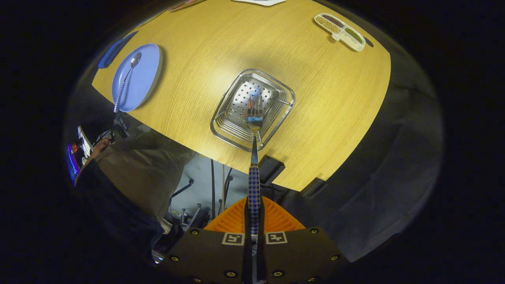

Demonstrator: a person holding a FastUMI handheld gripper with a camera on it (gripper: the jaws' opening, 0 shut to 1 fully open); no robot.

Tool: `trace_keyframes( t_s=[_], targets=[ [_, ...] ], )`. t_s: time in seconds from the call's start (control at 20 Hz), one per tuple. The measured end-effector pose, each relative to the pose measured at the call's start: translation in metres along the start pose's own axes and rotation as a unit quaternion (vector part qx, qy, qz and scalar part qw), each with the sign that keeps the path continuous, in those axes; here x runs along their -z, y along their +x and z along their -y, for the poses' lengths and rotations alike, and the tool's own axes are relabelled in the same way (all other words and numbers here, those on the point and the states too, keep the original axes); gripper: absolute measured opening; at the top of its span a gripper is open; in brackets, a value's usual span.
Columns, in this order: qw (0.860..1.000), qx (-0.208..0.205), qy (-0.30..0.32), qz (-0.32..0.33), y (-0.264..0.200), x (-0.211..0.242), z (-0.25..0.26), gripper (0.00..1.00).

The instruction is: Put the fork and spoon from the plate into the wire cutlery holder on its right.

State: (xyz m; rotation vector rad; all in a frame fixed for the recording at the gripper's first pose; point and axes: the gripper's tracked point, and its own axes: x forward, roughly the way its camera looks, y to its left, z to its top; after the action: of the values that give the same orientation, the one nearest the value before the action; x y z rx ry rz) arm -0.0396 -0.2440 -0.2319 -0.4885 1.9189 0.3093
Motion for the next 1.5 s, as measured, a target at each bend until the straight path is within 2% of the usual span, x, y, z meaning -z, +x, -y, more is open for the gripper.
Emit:
trace_keyframes(
  t_s=[0.4, 0.8, 0.95, 1.25, 1.3, 1.35, 1.4, 1.45, 1.5],
  targets=[
    [0.999, -0.016, 0.005, -0.042, 0.010, -0.029, 0.004, 0.05],
    [0.998, -0.023, 0.021, -0.059, 0.014, -0.034, 0.004, 0.05],
    [0.998, -0.022, 0.033, -0.052, 0.013, -0.035, 0.002, 0.12],
    [0.999, -0.001, 0.044, -0.020, -0.002, -0.033, 0.007, 0.13],
    [0.999, -0.007, 0.047, -0.012, -0.005, -0.032, 0.004, 0.14],
    [0.999, -0.016, 0.051, -0.005, -0.008, -0.032, 0.000, 0.22],
    [0.998, -0.019, 0.055, 0.004, -0.009, -0.032, -0.001, 0.22],
    [0.998, -0.016, 0.059, 0.009, -0.012, -0.031, 0.000, 0.28],
    [0.998, -0.012, 0.063, 0.013, -0.013, -0.029, 0.001, 0.29]
  ],
)
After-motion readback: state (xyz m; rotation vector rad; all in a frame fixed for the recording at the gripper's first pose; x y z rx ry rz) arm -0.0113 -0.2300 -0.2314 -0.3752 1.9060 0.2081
